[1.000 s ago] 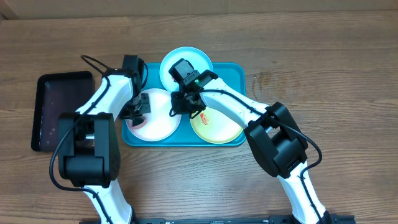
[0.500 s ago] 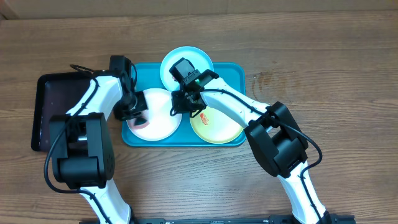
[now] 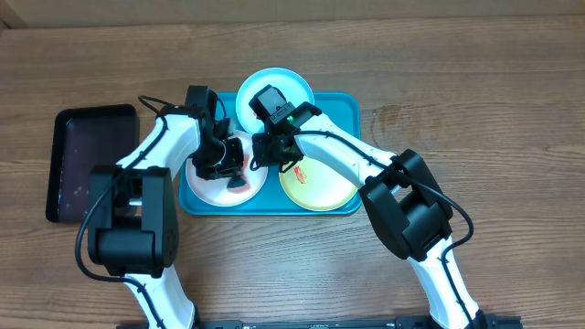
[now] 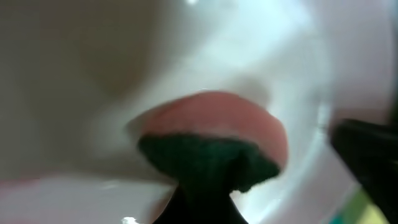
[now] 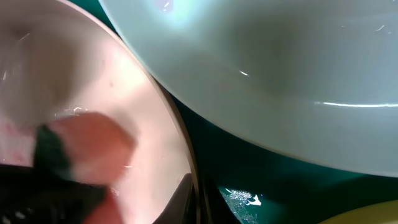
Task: Clean dirty plates on tray and stack at the side
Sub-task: 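Scrub the white plate with the sponge in the left gripper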
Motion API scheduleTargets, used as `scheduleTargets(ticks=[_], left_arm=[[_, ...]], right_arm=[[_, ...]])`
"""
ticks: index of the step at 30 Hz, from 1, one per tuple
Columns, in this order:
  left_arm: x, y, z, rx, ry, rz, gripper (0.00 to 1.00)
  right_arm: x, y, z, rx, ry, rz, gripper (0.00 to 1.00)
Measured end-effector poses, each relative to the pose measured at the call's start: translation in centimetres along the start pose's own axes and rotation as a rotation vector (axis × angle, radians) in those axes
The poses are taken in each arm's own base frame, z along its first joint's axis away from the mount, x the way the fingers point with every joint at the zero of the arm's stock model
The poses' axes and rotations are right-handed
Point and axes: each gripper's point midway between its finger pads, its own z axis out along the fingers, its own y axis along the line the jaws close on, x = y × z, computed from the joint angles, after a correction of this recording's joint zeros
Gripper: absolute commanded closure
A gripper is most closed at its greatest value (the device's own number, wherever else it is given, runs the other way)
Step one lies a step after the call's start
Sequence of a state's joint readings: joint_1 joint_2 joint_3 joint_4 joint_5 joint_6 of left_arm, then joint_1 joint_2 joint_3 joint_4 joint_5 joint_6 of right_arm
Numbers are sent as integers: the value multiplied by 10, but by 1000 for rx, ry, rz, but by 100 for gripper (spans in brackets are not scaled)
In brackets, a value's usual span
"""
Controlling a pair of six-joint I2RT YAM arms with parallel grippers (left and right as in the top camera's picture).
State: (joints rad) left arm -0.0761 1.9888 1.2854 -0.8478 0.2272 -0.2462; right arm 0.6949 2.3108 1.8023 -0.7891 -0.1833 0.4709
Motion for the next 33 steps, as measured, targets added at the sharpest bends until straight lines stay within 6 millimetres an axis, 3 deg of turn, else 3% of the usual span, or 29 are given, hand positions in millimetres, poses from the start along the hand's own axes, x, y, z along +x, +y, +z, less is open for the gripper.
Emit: scheduleTargets(ticks=[4,10,17,22,27,30,33], left_arm=[[-12,37,-9,-197,-72,-76,96],[-18,72,-21,-412,-134,-134,96],[-30,88,-27,-513,-224,-184,96],[-50,81,-25,-444,-299,-206,96],[-54,59,-18,-216,-257,-200,96],[-45,32,-12,-50,-184,-135,96],[-24,9,-6,64,-79,-75,96]], right_arm=[[0,0,0,0,0,0,96],[0,0,0,-1,0,-1,96],[1,7,1,-21,1,-6,96],[2,7,1,-18,2,4,96],[-2,-1,0,0,-6,22,96],[-3,-3,-1,3,-6,28,96],[-3,-4,-1,8,-7,28,96]])
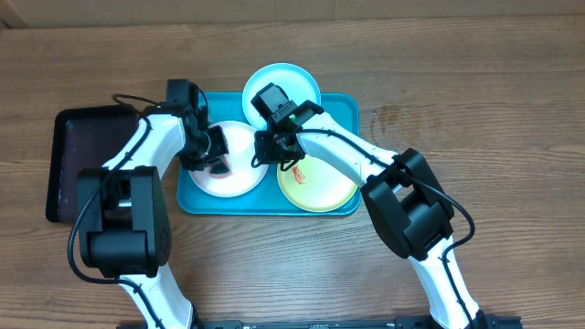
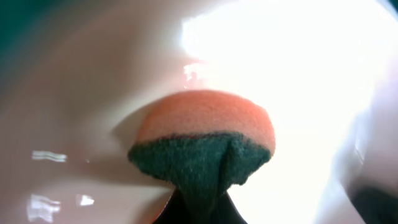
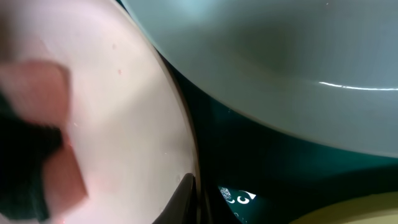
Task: Clean dirty plates on tray and stack at the side
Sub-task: 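Scrub the white plate with the sponge in the left gripper, then lift the white plate with the right gripper and carry it right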
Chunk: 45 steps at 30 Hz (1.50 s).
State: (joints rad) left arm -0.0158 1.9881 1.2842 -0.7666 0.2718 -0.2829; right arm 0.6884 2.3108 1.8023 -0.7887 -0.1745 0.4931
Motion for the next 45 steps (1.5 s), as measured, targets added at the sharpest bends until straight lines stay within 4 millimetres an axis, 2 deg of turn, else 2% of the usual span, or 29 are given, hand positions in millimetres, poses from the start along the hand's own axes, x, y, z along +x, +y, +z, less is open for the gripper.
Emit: scheduleTargets(ticks=[5,10,14,16,19,21,24,28,31,33,38,42,45], left_arm=[[26,-17,4,105,110,59,96],[26,-19,2,123,125,98,96],[16,-6,-6,51,119,85,96],[5,6,-17,-8,102,58,96],[-26,31,-45,-95,13,-14,96],[-50,52,-74,-143,-86,-81,96],[-70,77,-121,-177,-219,-168,96],[-77,117,-191,-203,-388,-295,96],[-67,151,-221,-226,-438,-393,96],[-58,174,-228,-236,-436,-476,96],[-45,216,-233,-235,-434,-624,96],[-42,228,-233,-227,-432,-664,96],[-42,228,-231,-221,-428,-665,96]], right_arm=[[0,0,0,-1,1,1,96],[0,1,-3,-1,5,-2,96],[0,2,-6,7,18,-15,96],[-2,4,-11,10,21,-23,96],[-12,13,-21,-5,-6,-52,96],[-21,20,-31,-18,-32,-78,96],[-33,30,-48,-18,-65,-123,96],[-52,35,-76,64,-153,-200,96],[-70,35,-99,200,-263,-285,96],[-82,40,-117,326,-358,-372,96],[-89,56,-143,577,-499,-565,96],[-85,83,-163,746,-594,-714,96],[-82,104,-176,829,-660,-782,96]])
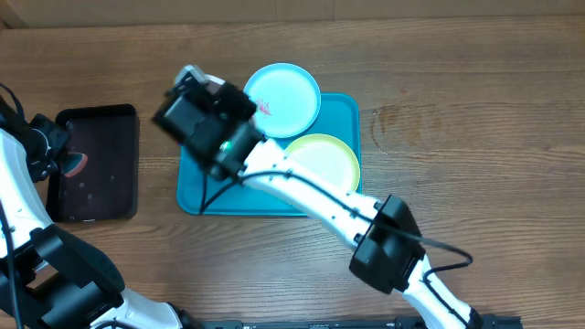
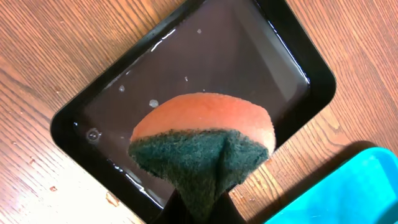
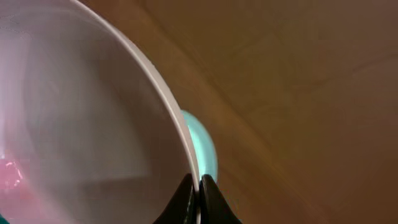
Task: Clean dirty plates on tray and stack at the side
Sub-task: 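Lift the white plate with the right gripper and carry it right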
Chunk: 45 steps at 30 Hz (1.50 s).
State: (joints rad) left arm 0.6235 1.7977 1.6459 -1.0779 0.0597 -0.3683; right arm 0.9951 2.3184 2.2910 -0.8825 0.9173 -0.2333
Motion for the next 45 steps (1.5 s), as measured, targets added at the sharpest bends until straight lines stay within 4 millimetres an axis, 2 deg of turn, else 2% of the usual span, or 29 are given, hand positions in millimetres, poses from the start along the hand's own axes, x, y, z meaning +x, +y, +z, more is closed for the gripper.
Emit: scheduleTargets(ticks=[4,8,11,14,18,20,24,28,30,32,36,39,42,45], left_arm=[[0,-1,0,7,3,0,96],[1,-1,0,7,4,0,96],[1,-1,0,7,4,0,96],[1,-2,0,10,5,0,96],[1,-2,1,10,6,0,96],[1,-3,1,17,9,0,96],[2,-4,1,25,12,-1,96],[2,-5,1,31,14,-1,96],[2,-5,1,32,14,-1,96],[2,-6,1,32,15,-1,96],[3,-7,1,41,18,-1,96],[3,-8,1,48,20,0,96],[4,-10,0,53,22,1,96],[4,-11,1,56,23,4,96]], right_arm=[[-18,-3,-17,86,-57,-73,96],[-28,-14,-24,166,-72,-161,96],[-28,-20,-25,203,-63,-185,96],[-18,-17,-22,175,-34,-191,96],[14,23,-6,-123,31,-246,96],[27,30,6,-229,70,-178,96],[41,15,37,-357,140,100,96],[67,-20,74,-593,232,387,96],[92,-54,94,-673,302,554,96],[132,-97,117,-697,398,736,96],[230,-171,147,-638,590,1027,96],[289,-192,157,-600,698,1156,96],[338,-189,161,-590,794,1242,96],[371,-184,169,-576,831,1300,96]])
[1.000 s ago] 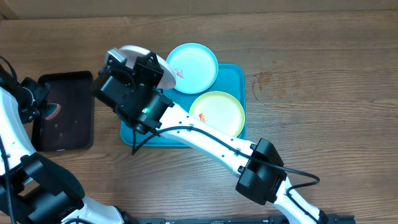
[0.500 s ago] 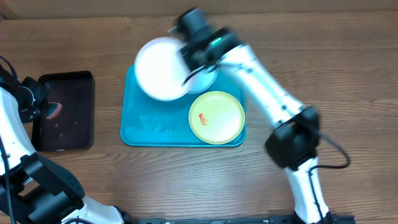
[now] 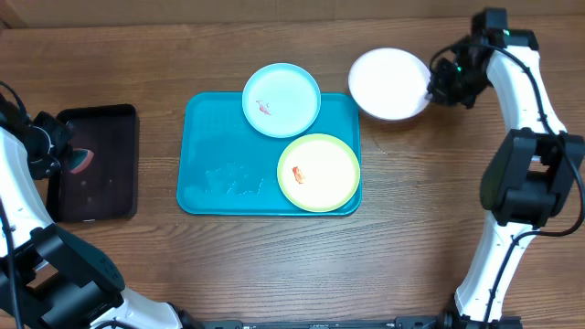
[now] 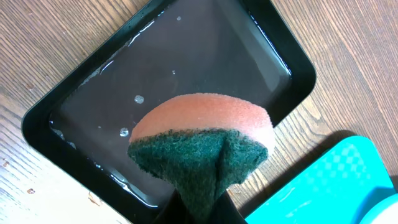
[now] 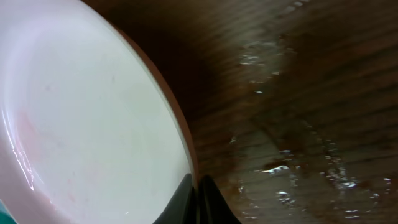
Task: Clean dirty plates on tray and stack at the side
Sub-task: 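Lift the white plate with the right gripper and carry it right, then set the white plate on the table right of the tray, release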
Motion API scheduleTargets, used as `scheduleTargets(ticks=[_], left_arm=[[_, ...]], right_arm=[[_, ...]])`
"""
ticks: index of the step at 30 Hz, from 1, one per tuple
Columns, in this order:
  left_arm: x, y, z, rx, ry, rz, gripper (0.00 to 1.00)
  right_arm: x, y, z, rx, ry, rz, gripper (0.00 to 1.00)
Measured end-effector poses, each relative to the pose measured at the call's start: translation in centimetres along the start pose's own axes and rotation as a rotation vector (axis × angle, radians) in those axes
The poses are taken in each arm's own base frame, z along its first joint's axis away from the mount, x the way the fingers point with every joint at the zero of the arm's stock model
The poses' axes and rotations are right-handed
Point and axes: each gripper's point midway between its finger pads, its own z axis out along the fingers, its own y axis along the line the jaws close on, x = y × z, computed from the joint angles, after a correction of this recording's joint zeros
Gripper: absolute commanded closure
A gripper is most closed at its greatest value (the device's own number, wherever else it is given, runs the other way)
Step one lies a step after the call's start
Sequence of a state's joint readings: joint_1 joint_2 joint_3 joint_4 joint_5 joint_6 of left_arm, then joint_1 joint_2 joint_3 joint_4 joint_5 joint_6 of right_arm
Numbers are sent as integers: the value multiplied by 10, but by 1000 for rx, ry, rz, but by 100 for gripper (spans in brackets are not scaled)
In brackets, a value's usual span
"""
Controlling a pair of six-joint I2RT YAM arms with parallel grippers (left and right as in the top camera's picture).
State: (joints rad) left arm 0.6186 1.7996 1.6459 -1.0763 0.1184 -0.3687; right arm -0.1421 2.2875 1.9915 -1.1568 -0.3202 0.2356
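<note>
My right gripper (image 3: 431, 91) is shut on the rim of a clean white plate (image 3: 388, 84), which is over the bare wood just right of the teal tray (image 3: 219, 183). In the right wrist view, the right gripper (image 5: 199, 196) pinches the white plate's (image 5: 93, 124) edge; whether it rests on the table I cannot tell. A light blue plate (image 3: 281, 100) and a yellow-green plate (image 3: 319, 172), each with a red smear, lie on the tray. My left gripper (image 4: 198, 208) is shut on an orange and green sponge (image 4: 199, 137).
A black tray of water (image 3: 91, 206) lies at the far left, under the sponge (image 3: 78, 163). Its rim (image 4: 298, 68) and the teal tray's corner (image 4: 323, 180) show in the left wrist view. Wet marks lie on the wood (image 5: 298, 168) beside the white plate.
The right gripper, which held the white plate raised over the tray's far left part, now holds it over the table right of the tray. The left gripper with the sponge has barely moved.
The sponge in my left gripper was on the white plate on the tray, with the right gripper on the plate's rim. Then the sponge was over the black tray and the plate was raised. Now the plate is right of the tray.
</note>
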Motion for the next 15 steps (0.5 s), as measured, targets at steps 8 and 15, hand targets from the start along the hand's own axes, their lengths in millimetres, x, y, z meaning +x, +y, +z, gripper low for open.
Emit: scheduleTargets(ticks=[8,15], left_arm=[[0,-2,0,3,-1,4,96],[0,-2,0,4,-1,4,96]], right_arm=[[-1,-57,19,3,-1,115,65],[3,-54,20,0,15,107,53]])
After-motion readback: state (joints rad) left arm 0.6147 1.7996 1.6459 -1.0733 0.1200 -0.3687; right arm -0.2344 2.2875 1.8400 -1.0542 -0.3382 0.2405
